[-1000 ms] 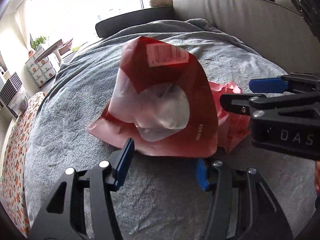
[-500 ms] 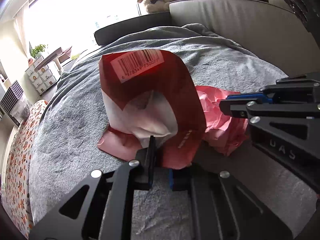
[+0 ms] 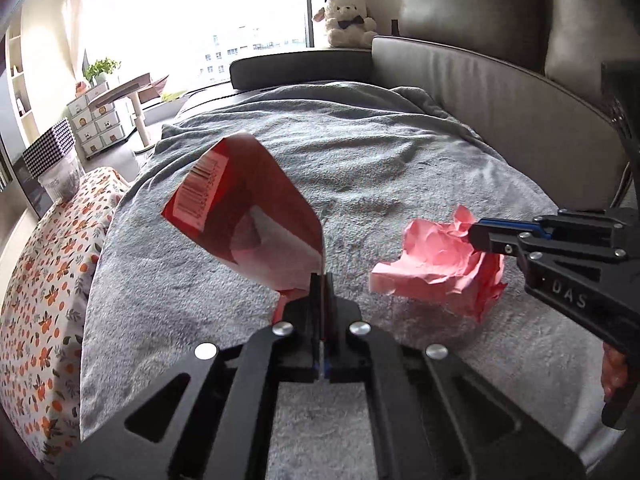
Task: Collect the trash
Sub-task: 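Carry both red bags to the grey bin and open both tools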
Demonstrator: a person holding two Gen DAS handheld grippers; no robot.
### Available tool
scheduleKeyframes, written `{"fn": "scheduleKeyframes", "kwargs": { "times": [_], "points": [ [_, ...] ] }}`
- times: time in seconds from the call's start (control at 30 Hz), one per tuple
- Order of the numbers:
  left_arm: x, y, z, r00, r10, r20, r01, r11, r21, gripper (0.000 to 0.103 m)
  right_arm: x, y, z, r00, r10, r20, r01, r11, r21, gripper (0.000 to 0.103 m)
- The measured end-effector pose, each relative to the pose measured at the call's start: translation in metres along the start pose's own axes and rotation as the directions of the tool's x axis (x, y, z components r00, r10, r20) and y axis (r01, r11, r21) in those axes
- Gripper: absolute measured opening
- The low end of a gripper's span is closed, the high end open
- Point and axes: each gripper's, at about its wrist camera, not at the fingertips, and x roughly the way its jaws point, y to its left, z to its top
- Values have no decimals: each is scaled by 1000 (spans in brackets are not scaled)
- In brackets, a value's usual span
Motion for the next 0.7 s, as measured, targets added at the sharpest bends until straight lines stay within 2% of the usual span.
{"fn": "scheduleKeyframes", "kwargs": {
  "times": [0.23,0.4,0.7],
  "points": [
    [-44,32,-28,1000,-2,-20,0,996,-87,1,-37,35,-13,1000,26,7,-25,999,-38,5],
    [-89,63,-55,1000,6,-24,-9,987,-163,1,-62,74,-26,998,64,-2,-64,995,-82,5],
    [-198,134,-122,994,114,-4,-111,959,-259,1,-111,181,-50,983,183,4,-179,966,-187,5]
  ]
}}
